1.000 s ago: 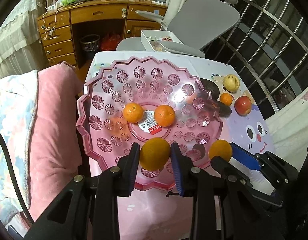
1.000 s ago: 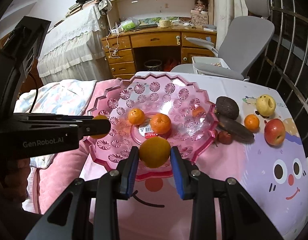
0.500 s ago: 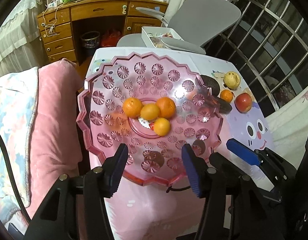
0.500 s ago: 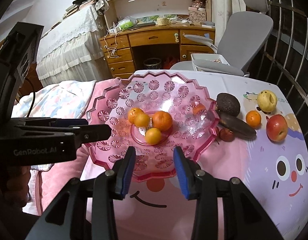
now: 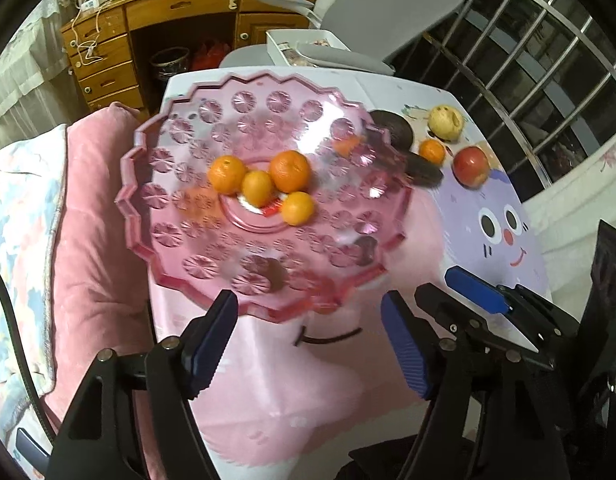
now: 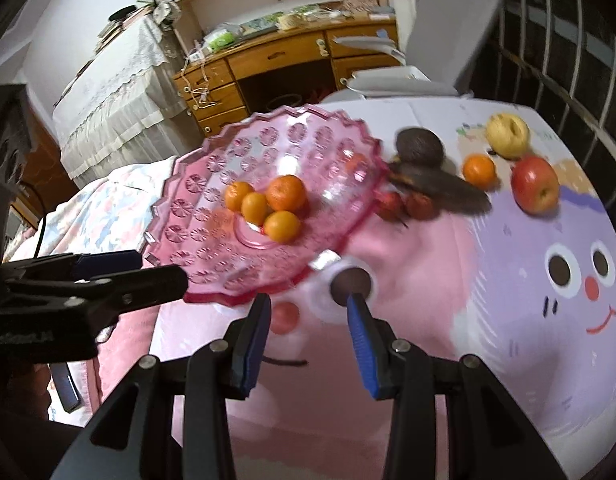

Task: Organize fruits
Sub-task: 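Move both tools back toward the fruits beside the avocado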

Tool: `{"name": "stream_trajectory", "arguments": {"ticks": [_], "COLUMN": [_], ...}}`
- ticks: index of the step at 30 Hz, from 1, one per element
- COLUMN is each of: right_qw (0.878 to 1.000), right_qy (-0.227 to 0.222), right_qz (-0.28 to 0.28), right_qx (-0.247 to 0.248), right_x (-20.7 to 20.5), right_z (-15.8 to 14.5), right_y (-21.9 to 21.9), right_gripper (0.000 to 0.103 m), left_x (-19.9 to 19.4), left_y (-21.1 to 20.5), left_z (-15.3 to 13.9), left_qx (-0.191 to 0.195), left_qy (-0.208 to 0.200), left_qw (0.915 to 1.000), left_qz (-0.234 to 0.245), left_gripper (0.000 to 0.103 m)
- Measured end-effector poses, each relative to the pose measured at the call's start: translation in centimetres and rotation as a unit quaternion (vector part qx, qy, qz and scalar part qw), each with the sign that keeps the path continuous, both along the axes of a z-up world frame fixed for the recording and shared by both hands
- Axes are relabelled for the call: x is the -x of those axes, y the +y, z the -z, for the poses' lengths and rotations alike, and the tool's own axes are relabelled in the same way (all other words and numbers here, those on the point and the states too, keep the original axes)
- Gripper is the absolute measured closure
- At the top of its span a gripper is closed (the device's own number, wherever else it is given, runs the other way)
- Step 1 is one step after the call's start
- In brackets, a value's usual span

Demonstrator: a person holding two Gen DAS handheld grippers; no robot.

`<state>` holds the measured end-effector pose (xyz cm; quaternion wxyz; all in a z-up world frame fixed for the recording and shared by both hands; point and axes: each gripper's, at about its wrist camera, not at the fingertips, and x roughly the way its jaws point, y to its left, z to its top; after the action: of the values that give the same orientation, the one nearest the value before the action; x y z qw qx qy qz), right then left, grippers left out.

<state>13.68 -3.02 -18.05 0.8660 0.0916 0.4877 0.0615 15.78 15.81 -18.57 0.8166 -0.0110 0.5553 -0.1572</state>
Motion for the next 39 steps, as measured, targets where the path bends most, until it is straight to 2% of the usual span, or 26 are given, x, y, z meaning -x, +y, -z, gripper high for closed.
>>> {"name": "stream_trajectory", "arguments": {"ticks": [6, 9, 15, 20, 28, 36, 39], "right_qw": [0.999, 0.997, 0.993, 0.993, 0.995, 0.998, 0.998], "right_qy": [0.026, 0.038, 0.064, 0.071, 0.070, 0.063, 0.050], "right_qz": [0.036, 0.055, 0.089, 0.095, 0.063, -0.010, -0.036], "right_qx": [-0.025, -0.029, -0.032, -0.029, -0.029, -0.001, 0.011], "right_x": [1.2, 1.6, 2.1, 2.0, 0.5, -2.2, -3.6], "right_z": [0.4, 0.5, 0.9, 0.8, 1.0, 1.4, 1.3], "right_y": [-5.0, -7.8, -14.1, -18.5, -23.5, -25.1, -25.2], "right_gripper": [0.062, 0.057, 0.056, 0.054, 0.036, 0.034, 0.029], "left_x": [0.8, 1.1, 0.9, 0.3, -2.2, -6.8, -8.8], "left_y": [-4.2, -6.7, -11.5, -15.6, -21.0, -23.8, -24.5], "left_z": [-0.6, -0.8, -0.9, -0.7, 0.6, 1.3, 1.6], "left_qx": [-0.004, -0.007, -0.009, -0.018, -0.038, -0.061, -0.073], "left_qy": [0.001, 0.004, 0.009, 0.015, 0.039, 0.069, 0.075], "left_qw": [0.9999, 0.9999, 0.9998, 0.9996, 0.9984, 0.9956, 0.9941], "left_qz": [0.010, 0.015, 0.016, 0.016, 0.015, -0.019, -0.027], "left_gripper": [0.023, 0.020, 0.019, 0.018, 0.017, 0.014, 0.013]}}
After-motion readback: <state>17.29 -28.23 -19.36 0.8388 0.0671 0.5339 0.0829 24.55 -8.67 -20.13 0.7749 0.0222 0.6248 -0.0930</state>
